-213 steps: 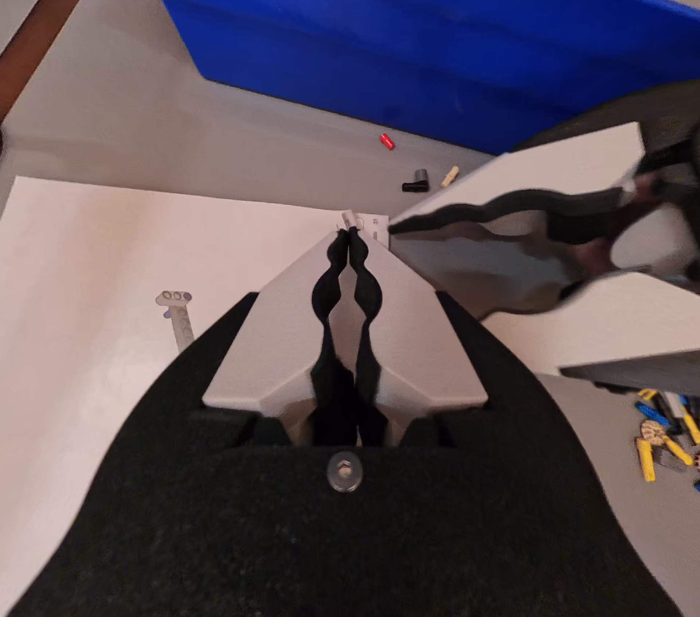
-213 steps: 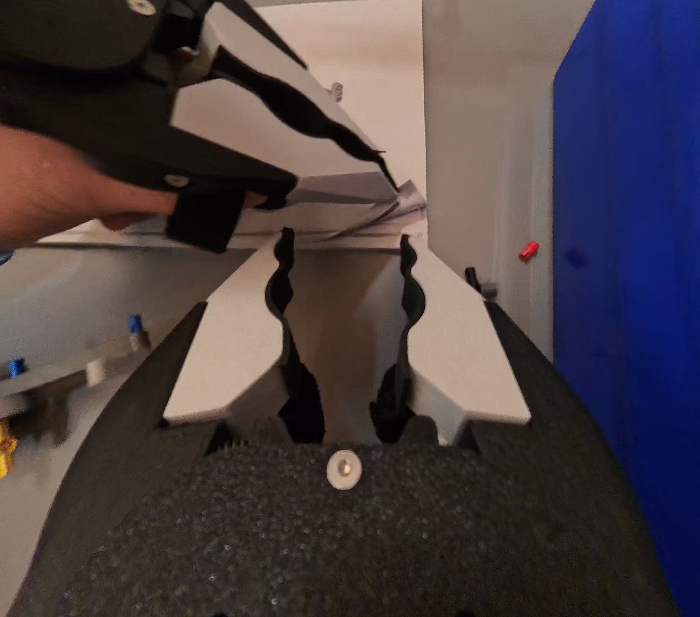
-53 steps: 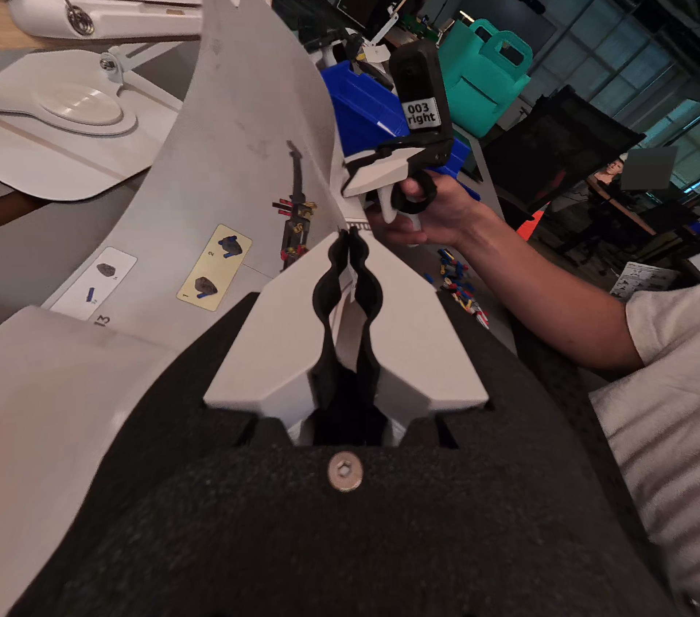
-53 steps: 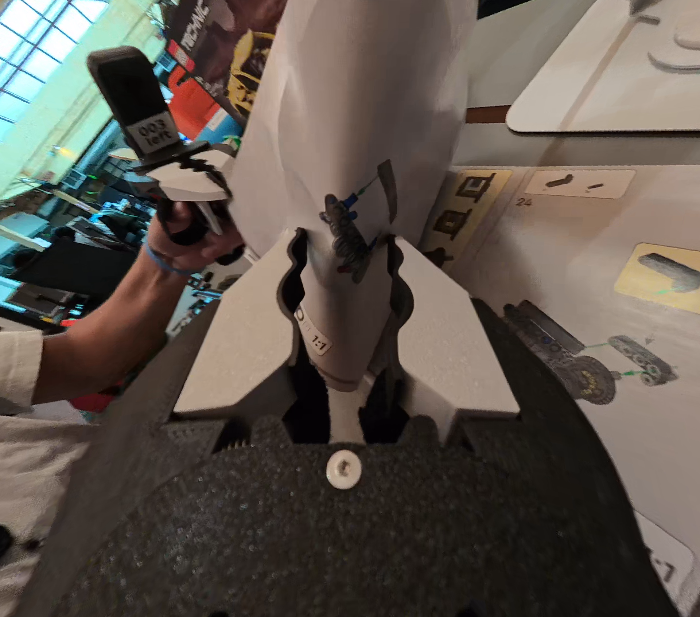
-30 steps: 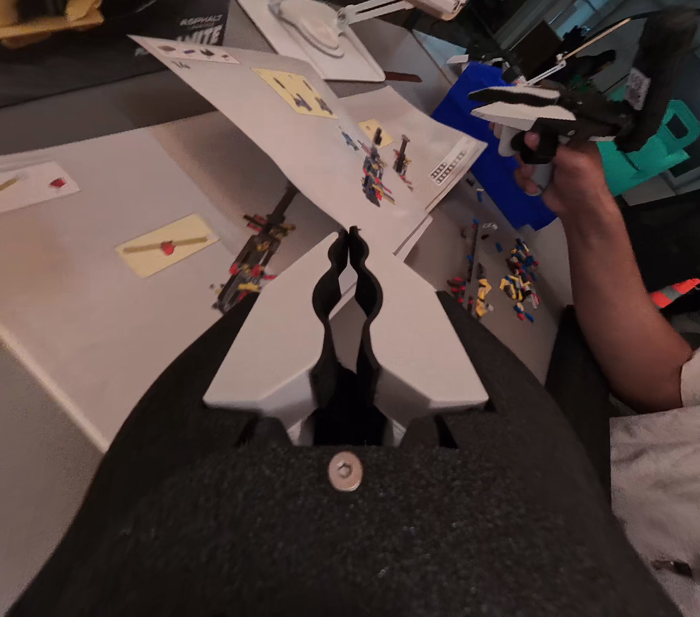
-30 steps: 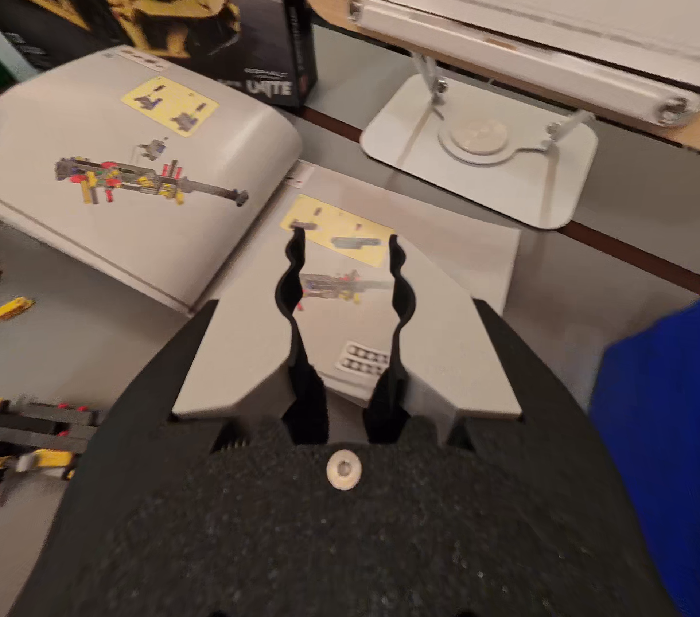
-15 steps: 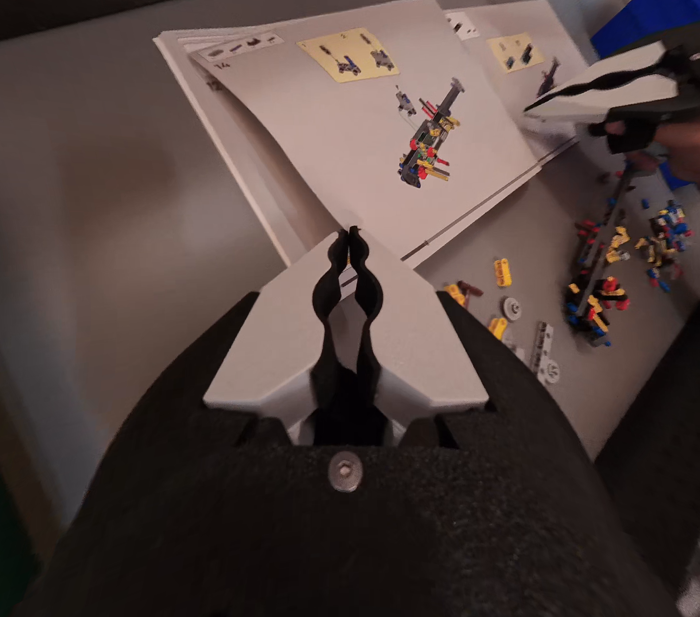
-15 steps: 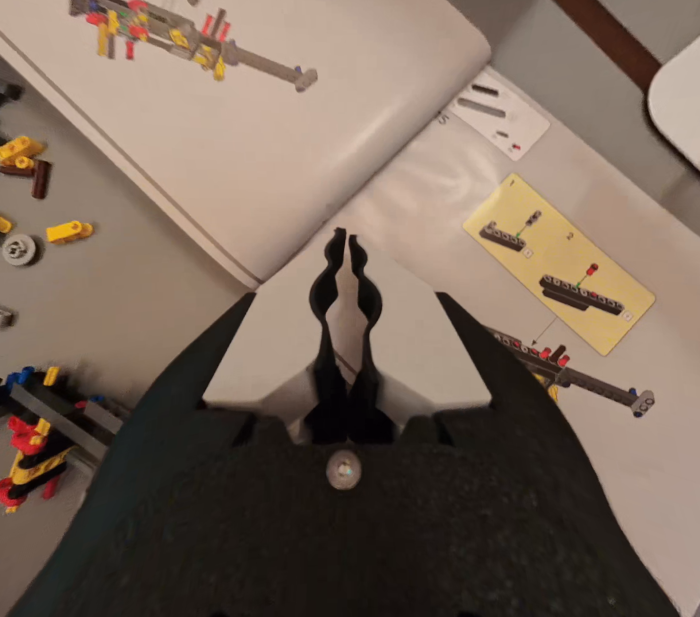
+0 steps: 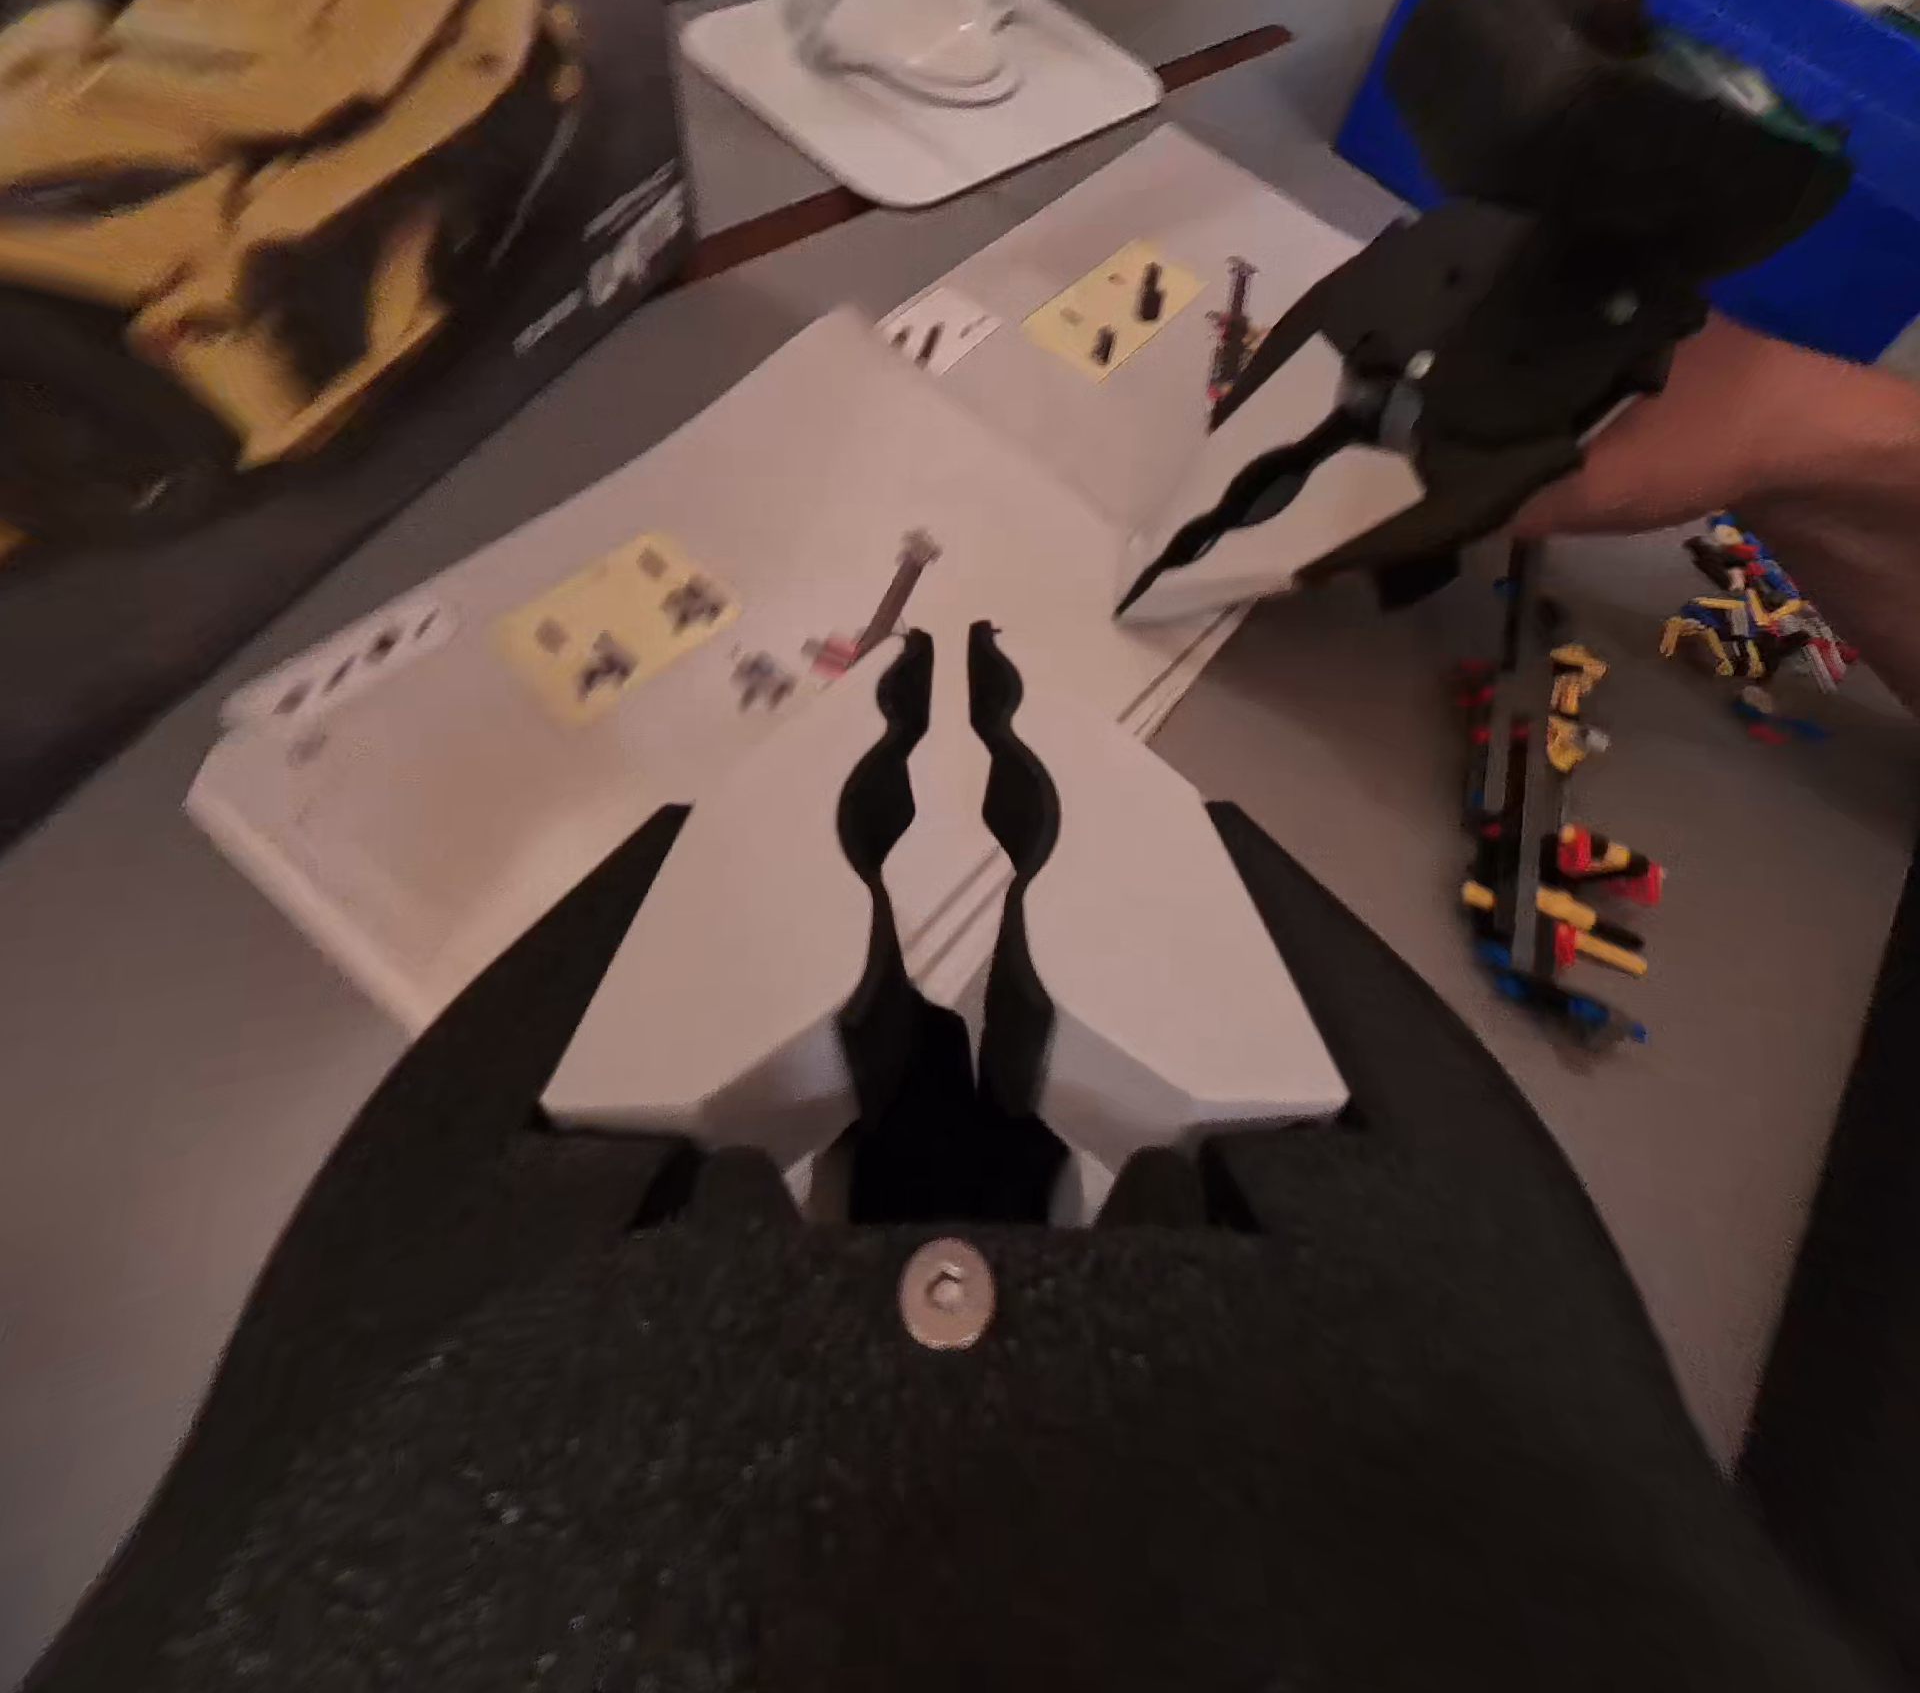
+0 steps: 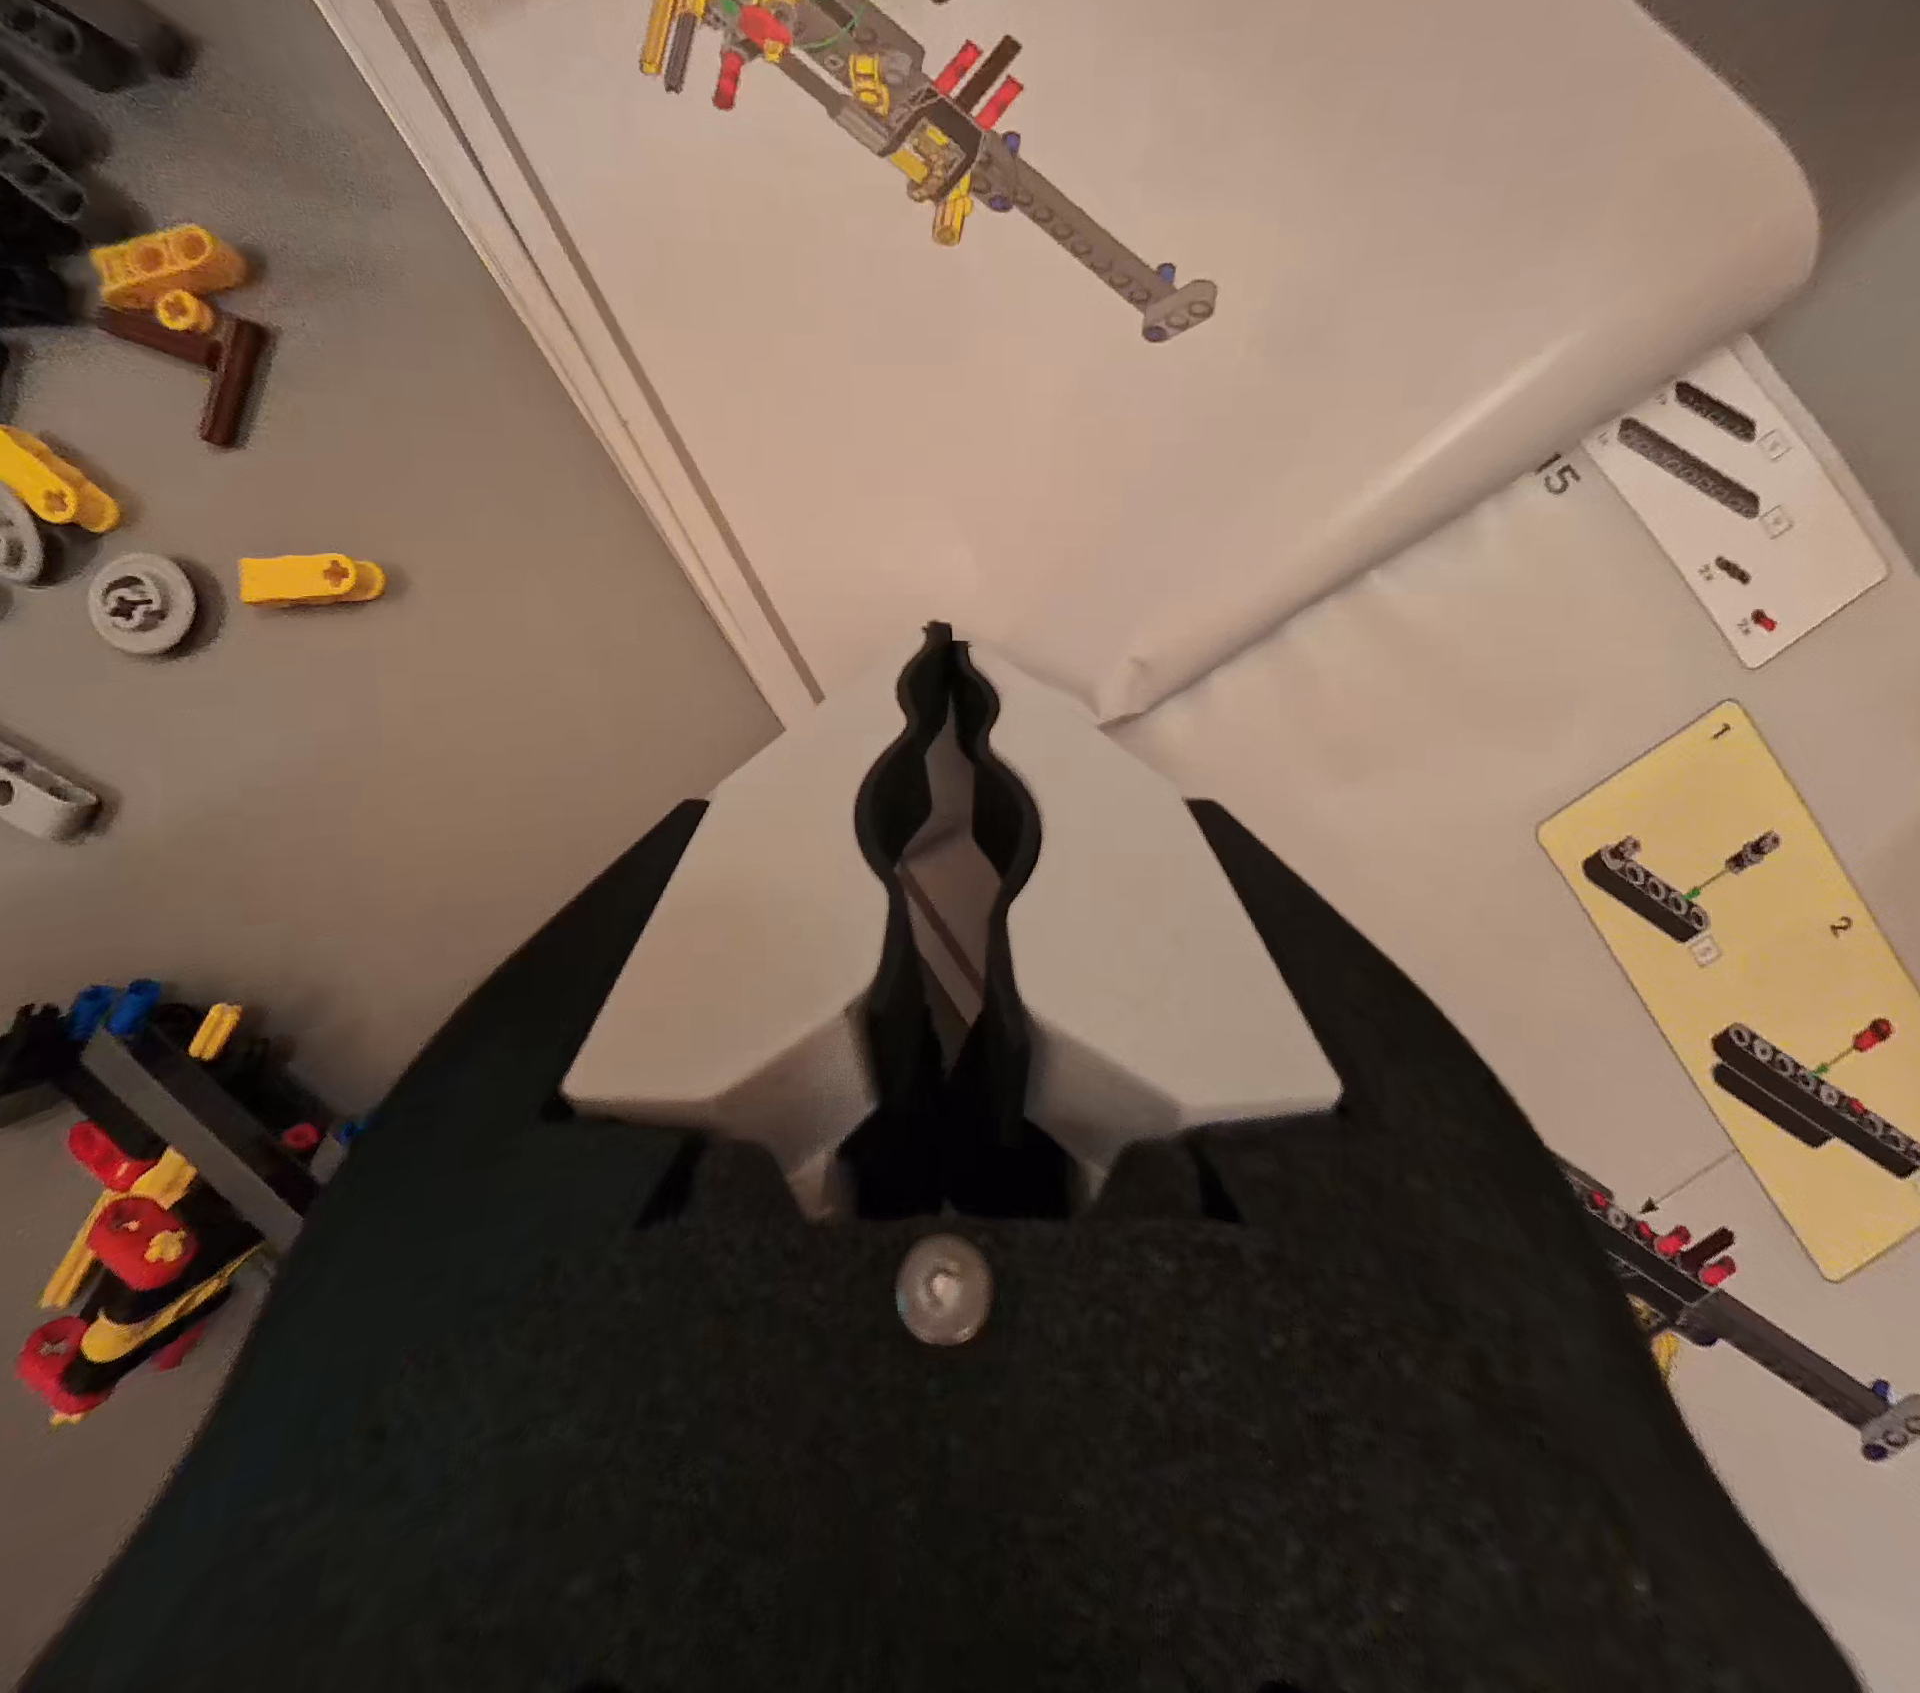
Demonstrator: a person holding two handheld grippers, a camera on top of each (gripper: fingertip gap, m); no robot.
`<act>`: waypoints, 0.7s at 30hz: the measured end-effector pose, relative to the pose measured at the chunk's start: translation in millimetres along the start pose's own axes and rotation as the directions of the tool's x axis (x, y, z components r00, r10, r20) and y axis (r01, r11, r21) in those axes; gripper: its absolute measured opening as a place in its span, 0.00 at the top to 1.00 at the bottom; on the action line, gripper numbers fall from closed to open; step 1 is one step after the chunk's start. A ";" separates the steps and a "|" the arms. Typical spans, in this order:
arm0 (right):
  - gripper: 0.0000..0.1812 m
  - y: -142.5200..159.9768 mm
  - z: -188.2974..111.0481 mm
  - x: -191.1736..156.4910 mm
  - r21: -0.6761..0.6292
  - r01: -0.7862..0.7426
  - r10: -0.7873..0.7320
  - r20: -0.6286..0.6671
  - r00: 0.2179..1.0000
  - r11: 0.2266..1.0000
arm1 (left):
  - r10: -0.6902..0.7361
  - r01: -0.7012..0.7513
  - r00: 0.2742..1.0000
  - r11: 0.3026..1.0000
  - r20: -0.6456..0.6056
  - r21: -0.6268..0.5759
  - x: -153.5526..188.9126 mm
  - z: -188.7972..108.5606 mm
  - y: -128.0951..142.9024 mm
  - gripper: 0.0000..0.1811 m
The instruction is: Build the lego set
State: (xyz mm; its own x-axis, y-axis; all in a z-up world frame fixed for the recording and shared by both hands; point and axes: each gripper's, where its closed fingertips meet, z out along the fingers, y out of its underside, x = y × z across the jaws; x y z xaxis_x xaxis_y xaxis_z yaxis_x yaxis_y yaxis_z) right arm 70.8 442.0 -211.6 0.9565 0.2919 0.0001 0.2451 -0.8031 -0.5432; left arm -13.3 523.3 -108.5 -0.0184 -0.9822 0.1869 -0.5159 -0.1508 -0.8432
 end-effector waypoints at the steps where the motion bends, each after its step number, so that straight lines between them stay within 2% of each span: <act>1: 1.00 -0.1 0.1 -0.1 0.001 0.014 -0.014 -0.016 1.000 1.000 | 0.036 -0.037 0.999 0.999 -0.025 -0.010 8.9 21.7 -12.9 0.97; 3: 1.00 -0.3 -0.2 -0.2 0.011 0.028 -0.028 -0.037 0.999 1.000 | 0.061 -0.062 0.998 0.996 -0.031 -0.064 15.7 74.5 -33.5 0.97; 5: 1.00 0.5 -0.6 -0.7 0.019 0.015 -0.014 -0.031 0.999 1.000 | 0.015 -0.022 0.998 0.990 -0.054 -0.141 14.8 131.5 -43.7 0.97; 7: 1.00 2.1 -1.1 -0.9 0.022 0.011 -0.010 -0.023 1.000 1.000 | -0.035 0.001 0.990 0.971 -0.134 -0.241 19.5 177.0 -35.5 0.97; 8: 1.00 2.5 -1.0 -0.8 0.026 0.005 -0.005 -0.022 1.000 1.000 | -0.069 0.015 0.982 0.956 -0.174 -0.292 24.4 190.4 -27.6 0.97; 10: 1.00 2.6 -0.8 -0.7 0.039 -0.023 0.024 -0.014 1.000 0.999 | -0.102 0.027 0.971 0.947 -0.217 -0.321 32.9 200.6 -17.2 0.98; 12: 1.00 2.8 -0.8 -0.7 0.058 -0.044 0.044 -0.004 0.999 0.997 | -0.048 -0.013 0.985 0.939 -0.168 -0.343 25.4 199.9 -0.7 1.00; 14: 1.00 2.7 -0.8 -0.7 0.068 -0.062 0.062 0.004 0.998 0.996 | -0.046 -0.004 0.987 0.953 -0.157 -0.302 23.2 193.6 1.5 1.00; 19: 1.00 -0.2 -0.4 -2.9 0.080 -0.137 0.134 0.048 0.990 0.987 | 0.006 -0.044 0.991 0.956 -0.130 -0.289 15.3 183.7 5.6 1.00; 21: 1.00 -9.5 -9.4 -2.5 0.131 -0.129 0.120 0.076 0.990 0.983 | 0.030 -0.069 0.990 0.958 -0.141 -0.280 15.4 183.7 5.6 1.00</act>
State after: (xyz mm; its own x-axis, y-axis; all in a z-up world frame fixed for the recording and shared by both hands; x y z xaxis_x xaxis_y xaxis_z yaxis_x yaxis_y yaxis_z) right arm 67.6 444.0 -198.5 0.9640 0.2326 -0.1290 0.0969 -0.7588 -0.6441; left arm 140.9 486.7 -202.9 -0.1543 -0.9608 0.2304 -0.7322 -0.0454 -0.6795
